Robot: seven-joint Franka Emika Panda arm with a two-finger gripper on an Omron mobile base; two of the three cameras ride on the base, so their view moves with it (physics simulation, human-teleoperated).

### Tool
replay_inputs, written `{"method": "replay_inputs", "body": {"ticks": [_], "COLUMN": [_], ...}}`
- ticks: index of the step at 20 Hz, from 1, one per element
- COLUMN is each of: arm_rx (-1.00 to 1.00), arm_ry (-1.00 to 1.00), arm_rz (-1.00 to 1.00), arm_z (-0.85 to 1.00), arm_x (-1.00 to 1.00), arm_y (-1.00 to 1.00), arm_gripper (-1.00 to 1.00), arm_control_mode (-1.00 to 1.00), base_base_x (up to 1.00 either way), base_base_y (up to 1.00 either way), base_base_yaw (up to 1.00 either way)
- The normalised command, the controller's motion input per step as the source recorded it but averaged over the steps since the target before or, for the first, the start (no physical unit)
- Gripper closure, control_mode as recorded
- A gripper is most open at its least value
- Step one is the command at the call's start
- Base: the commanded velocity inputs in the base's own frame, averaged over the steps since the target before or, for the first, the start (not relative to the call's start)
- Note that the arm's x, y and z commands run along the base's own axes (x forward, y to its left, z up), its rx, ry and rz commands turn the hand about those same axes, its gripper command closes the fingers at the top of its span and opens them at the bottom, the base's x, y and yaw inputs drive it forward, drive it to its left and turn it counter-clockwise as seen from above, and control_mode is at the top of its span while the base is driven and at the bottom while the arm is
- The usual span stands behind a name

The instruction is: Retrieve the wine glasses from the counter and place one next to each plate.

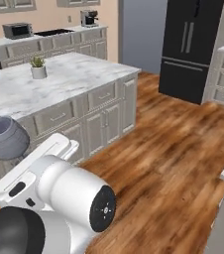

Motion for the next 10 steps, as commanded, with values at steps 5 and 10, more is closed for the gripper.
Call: {"method": "replay_inputs", "body": {"ticks": [5,10], "arm_rx": [0.00,0.00], "arm_ry": [0.00,0.00], "arm_rz": [0.00,0.00], "arm_z": [0.00,0.00], "arm_x": [0.00,0.00], "arm_y": [0.00,0.00], "arm_gripper": [1.00,1.00], "arm_control_mode": [1.00,1.00], "base_base_x": [-1.00,-1.00], "base_base_y": [-0.68,-0.64], "base_base_yaw": [0.76,0.79]}}
